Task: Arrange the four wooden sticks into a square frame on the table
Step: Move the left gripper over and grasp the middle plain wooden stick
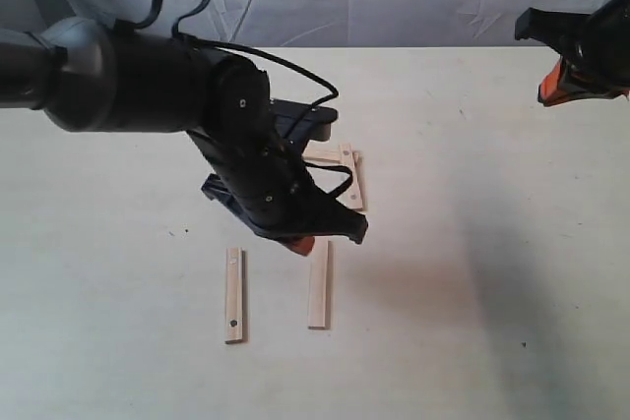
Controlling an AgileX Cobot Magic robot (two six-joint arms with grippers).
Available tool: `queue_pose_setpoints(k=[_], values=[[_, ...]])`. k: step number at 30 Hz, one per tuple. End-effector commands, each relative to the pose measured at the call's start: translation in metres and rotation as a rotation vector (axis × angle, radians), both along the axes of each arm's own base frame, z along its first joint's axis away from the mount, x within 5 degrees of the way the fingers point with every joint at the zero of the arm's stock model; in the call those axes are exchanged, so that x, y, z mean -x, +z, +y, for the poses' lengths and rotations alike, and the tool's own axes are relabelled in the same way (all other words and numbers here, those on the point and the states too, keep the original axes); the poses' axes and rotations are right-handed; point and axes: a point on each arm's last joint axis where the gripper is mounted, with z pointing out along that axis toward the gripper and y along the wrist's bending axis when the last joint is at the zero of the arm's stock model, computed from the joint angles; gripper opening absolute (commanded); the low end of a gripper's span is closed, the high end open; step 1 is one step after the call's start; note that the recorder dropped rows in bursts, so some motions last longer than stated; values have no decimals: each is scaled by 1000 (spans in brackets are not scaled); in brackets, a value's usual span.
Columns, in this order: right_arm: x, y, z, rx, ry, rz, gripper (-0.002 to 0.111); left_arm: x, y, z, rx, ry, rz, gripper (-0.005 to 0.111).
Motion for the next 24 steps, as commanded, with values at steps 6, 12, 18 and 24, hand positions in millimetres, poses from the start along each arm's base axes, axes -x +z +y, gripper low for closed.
queue_pose_setpoints(k=[6,12,18,24], values=[[-1,1,-2,-6,-9,-15,0,3,-4,-10,52,133,55,0],[-1,1,-2,-7,-9,-14,0,13,-5,-22,-105,180,-77,0],[0,0,-1,-7,-5,-5,0,13,-3,-32,-40,215,-117,4],[0,0,-1,-7,-5,-5,0,12,-10,-33,-47,213,-110,27]])
